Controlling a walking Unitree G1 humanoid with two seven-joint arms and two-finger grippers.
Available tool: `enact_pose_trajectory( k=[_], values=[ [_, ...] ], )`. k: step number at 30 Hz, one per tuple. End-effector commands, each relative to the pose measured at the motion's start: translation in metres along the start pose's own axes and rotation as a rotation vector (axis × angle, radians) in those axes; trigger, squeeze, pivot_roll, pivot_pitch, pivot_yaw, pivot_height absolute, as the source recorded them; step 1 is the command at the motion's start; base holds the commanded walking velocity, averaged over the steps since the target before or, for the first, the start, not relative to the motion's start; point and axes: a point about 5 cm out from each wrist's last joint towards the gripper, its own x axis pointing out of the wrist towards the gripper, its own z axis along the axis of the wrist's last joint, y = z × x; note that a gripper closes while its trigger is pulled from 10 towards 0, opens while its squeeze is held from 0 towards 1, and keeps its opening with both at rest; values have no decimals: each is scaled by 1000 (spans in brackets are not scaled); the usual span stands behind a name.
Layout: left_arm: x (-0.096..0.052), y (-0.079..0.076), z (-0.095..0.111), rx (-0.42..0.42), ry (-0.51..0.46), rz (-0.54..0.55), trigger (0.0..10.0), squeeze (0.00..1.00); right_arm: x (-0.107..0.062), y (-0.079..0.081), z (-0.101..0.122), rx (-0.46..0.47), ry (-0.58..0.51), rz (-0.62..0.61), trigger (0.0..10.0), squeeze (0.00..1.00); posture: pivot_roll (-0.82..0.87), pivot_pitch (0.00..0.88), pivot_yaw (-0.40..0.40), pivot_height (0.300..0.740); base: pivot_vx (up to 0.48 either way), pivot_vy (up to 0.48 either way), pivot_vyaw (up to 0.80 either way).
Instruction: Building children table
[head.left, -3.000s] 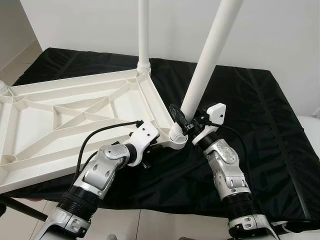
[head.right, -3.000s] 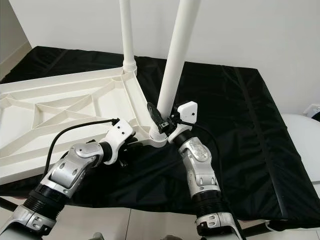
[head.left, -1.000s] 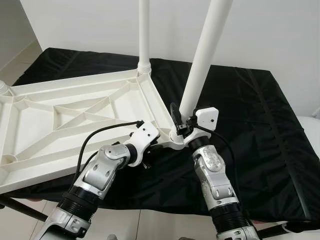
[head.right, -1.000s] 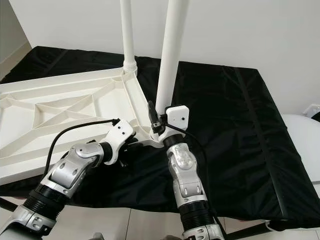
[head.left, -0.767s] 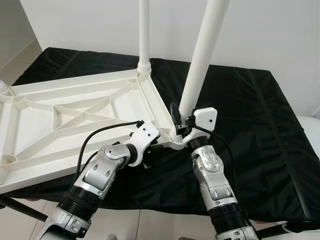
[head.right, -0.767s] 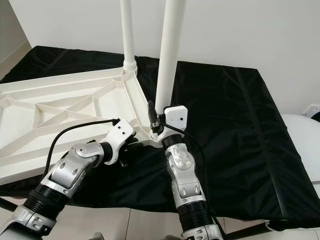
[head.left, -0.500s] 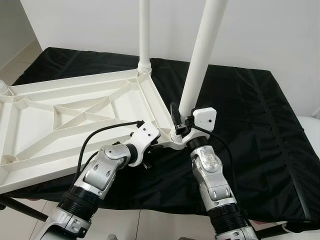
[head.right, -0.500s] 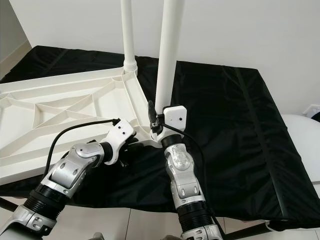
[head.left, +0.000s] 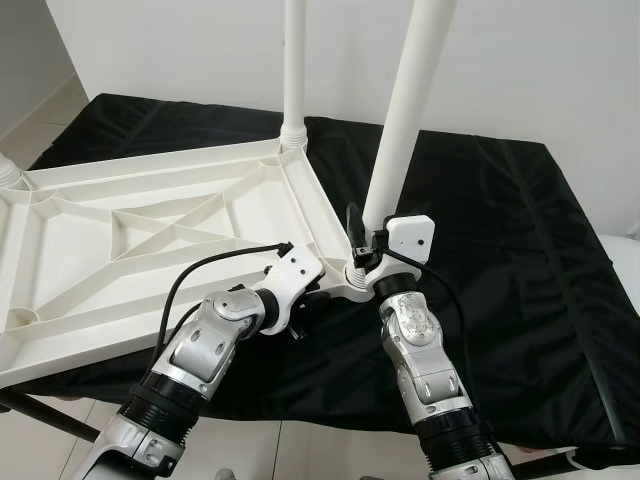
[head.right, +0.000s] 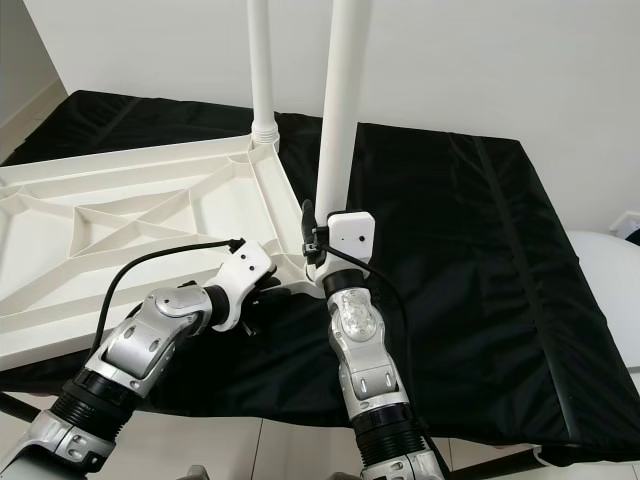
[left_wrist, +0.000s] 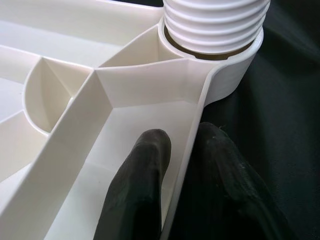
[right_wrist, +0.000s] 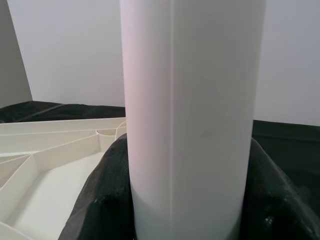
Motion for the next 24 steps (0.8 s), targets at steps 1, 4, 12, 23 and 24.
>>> enact_pose_trajectory(
  k=[1, 4, 12, 23, 24],
  values=[
    [-1, -9, -6, -12, 21, -69, 10000, 0, -14, -8, -32, 31, 179, -134, 10000, 0, 61, 26, -51, 740, 0, 0, 0],
    [-1, -9, -6, -11, 21, -70, 10000, 0, -14, -7, -31, 25, 170, -122, 10000, 0, 60, 25, -51, 740, 0, 0, 0],
    [0, -9, -5, -9, 20, -72, 10000, 0, -14, -4, -29, 32, 152, -94, 10000, 0, 59, 23, -51, 740, 0, 0, 0],
    [0, -11, -4, -7, 17, -76, 10000, 0, -11, -15, -26, 100, 134, 76, 10000, 0, 53, 16, -50, 740, 0, 0, 0],
    [1, -11, -4, -7, 16, -77, 10000, 0, -12, -18, -29, 92, 149, 96, 10000, 0, 52, 16, -50, 740, 0, 0, 0]
  ],
)
